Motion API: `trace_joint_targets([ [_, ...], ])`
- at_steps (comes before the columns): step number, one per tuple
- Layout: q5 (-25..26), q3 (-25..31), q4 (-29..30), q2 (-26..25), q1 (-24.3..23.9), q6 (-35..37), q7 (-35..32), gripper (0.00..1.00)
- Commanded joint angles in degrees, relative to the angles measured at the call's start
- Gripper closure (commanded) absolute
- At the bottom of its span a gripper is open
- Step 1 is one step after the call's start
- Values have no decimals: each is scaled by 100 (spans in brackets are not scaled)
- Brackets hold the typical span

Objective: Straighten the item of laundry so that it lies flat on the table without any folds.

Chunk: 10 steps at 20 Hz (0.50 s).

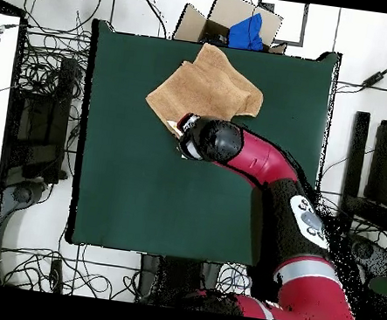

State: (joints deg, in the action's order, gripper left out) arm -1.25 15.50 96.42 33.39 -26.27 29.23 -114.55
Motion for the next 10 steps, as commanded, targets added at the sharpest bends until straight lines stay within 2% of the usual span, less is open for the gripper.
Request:
trace_joint_targets([
  [1, 50, 220, 103, -303, 69, 164, -267, 100],
  [10, 153, 267, 0, -436, -49, 155, -42, 100],
])
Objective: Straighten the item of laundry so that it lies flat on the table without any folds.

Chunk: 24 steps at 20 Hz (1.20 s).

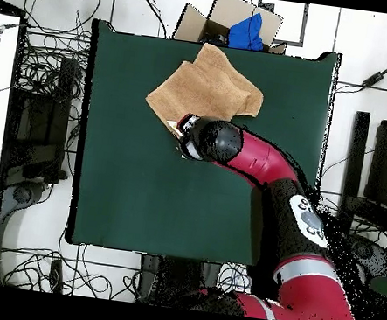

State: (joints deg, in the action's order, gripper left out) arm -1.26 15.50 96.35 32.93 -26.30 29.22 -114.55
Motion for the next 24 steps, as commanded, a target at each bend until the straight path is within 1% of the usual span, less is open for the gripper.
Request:
trace_joint_targets([
  [1, 158, 268, -10, -396, -51, 195, -19, 100],
  [2, 124, 268, 13, -386, -59, 148, -77, 100],
  [3, 104, 261, 18, -380, -61, 128, -117, 0],
  [15, 137, 191, 50, -342, 6, 235, -137, 0],
  [24, 318, 210, -150, -713, -241, 77, 188, 0],
])
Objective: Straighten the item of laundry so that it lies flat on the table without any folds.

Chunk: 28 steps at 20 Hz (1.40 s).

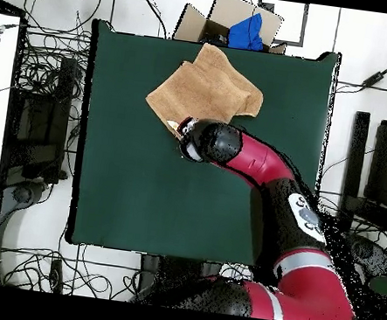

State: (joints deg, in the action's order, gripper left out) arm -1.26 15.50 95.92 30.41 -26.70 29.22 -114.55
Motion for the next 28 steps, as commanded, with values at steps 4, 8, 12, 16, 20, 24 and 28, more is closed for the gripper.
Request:
trace_joint_targets([
  [4, 449, 234, -50, -582, -302, -187, 269, 0],
  [8, 612, 213, -187, -723, -374, -324, 322, 0],
  [12, 779, 235, -382, -870, -443, -328, 336, 0],
  [16, 938, 302, -390, -958, -527, -440, 292, 0],
  [20, 1002, 330, -492, -1061, -542, -464, 247, 0],
  [24, 1033, 390, -657, -1211, -563, -470, 223, 0],
  [28, 996, 428, -772, -1260, -554, -404, 219, 0],
])
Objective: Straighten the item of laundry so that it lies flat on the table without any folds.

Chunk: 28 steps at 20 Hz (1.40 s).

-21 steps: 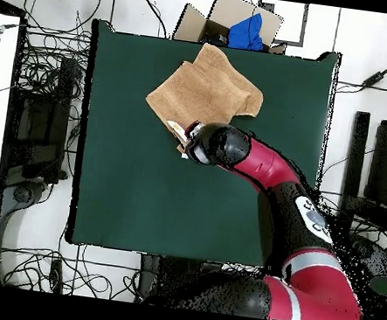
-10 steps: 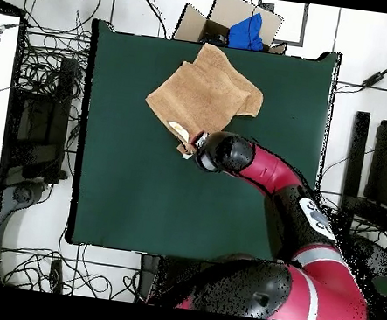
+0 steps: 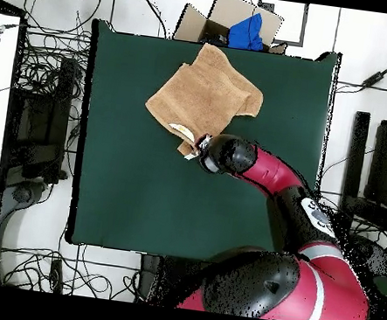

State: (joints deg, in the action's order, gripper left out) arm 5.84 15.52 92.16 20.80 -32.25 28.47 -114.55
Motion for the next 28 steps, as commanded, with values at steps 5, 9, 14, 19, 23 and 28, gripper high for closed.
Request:
trace_joint_targets([
  [5, 228, 486, -336, -249, -10, -419, 109, 100],
  [9, 184, 486, -290, -216, 14, -360, 33, 100],
  [14, 136, 438, -141, -57, 94, -234, -87, 100],
  [19, 92, 376, 96, 147, 171, -152, -231, 100],
  [23, 59, 325, 231, 249, 188, -63, -297, 100],
  [28, 23, 191, 472, 500, 290, 44, -462, 100],
])
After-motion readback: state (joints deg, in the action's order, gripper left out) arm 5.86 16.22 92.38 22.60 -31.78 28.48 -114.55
